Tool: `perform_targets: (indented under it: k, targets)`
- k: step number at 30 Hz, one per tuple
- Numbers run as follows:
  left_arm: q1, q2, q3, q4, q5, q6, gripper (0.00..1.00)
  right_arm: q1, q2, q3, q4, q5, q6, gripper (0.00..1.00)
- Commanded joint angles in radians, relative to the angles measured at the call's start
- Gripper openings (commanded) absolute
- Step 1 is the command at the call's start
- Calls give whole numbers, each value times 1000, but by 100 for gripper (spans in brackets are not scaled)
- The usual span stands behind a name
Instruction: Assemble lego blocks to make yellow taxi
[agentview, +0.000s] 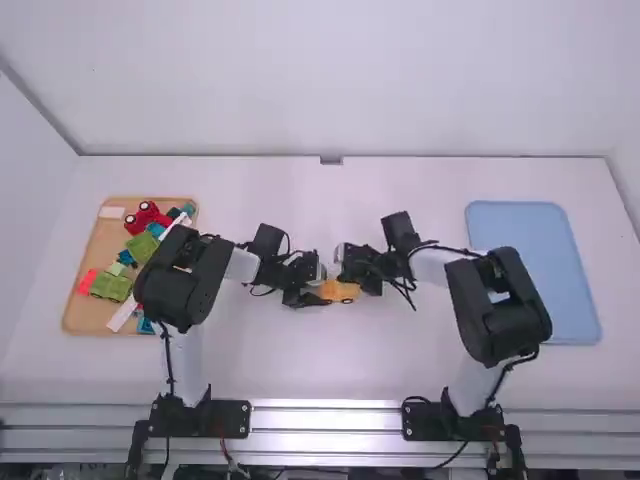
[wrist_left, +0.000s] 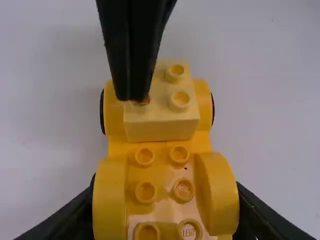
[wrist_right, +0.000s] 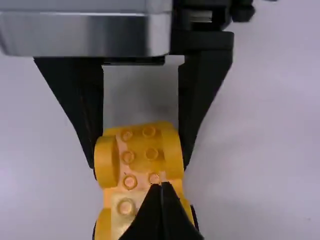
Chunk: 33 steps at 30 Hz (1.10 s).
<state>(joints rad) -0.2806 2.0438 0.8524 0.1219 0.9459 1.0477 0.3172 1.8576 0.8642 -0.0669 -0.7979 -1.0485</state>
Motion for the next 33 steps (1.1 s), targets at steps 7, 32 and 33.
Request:
perform_targets:
  k: [7, 32, 33]
  targets:
    - [-1, 49, -41, -29, -154, -37, 49, -42, -10, 0, -23, -117, -82, 0]
    - [-1, 49, -41, -35, -153, -37, 48, -20, 67, -47, -145, 101, -73, 0]
    - [-1, 49, -41, -32, -154, -37, 48, -14, 67, -47, -143, 120, -74, 0]
